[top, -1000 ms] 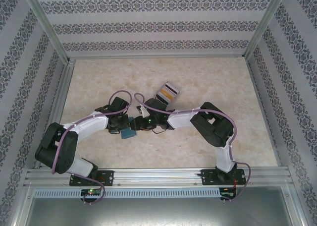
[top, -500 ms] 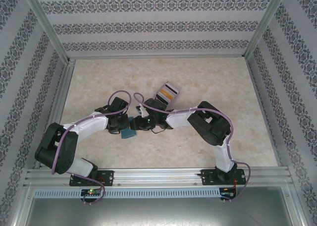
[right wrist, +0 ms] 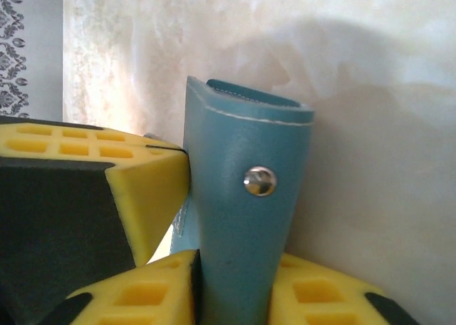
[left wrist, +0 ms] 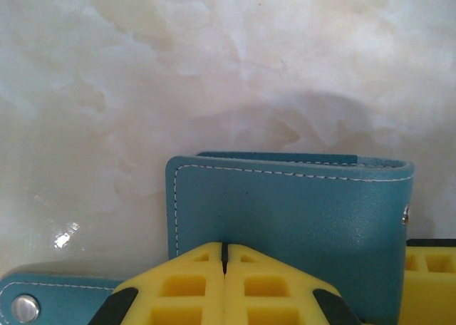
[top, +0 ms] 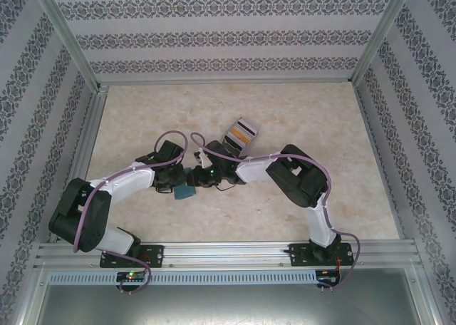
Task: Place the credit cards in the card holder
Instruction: Turn over the card holder at the center of the table.
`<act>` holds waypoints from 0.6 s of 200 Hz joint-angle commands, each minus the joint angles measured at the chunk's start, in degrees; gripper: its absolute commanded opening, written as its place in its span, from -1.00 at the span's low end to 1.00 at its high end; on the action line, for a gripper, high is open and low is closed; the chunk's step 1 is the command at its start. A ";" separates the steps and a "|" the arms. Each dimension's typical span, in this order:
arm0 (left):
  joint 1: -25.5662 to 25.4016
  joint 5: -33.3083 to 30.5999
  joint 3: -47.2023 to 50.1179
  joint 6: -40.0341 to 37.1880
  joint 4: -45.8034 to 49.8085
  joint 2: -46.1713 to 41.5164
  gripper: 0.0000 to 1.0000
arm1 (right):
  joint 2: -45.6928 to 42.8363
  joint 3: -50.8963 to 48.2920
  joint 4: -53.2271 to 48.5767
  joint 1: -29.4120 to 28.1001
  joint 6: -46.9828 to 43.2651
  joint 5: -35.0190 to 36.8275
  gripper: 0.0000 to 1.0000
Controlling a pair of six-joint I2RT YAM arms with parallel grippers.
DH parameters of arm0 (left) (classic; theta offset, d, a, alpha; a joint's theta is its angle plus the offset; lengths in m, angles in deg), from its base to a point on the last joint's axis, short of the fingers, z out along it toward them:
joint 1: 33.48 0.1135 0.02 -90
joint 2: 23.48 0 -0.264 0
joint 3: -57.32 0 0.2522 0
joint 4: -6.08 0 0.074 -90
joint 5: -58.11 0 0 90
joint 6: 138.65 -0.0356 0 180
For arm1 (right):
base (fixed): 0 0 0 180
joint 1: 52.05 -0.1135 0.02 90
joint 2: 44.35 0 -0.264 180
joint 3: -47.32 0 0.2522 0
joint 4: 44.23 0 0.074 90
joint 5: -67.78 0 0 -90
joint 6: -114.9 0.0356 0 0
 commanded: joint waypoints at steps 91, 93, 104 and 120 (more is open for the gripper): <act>0.06 -5.21 3.42 4.91 3.56 -11.26 -0.34 | -12.58 -4.92 -9.28 2.55 -13.03 9.45 -0.70; 0.13 -5.30 3.42 4.99 3.68 -11.36 -0.34 | -12.99 -4.89 -9.90 2.64 -13.65 9.95 -0.70; 0.35 -5.42 3.64 5.07 3.81 -11.76 -0.34 | -15.04 -4.92 -14.05 2.87 -16.77 13.06 -0.70; 0.55 -4.99 3.96 5.24 3.41 -11.84 -0.34 | -18.21 -4.45 -20.30 3.05 -21.18 18.53 -0.70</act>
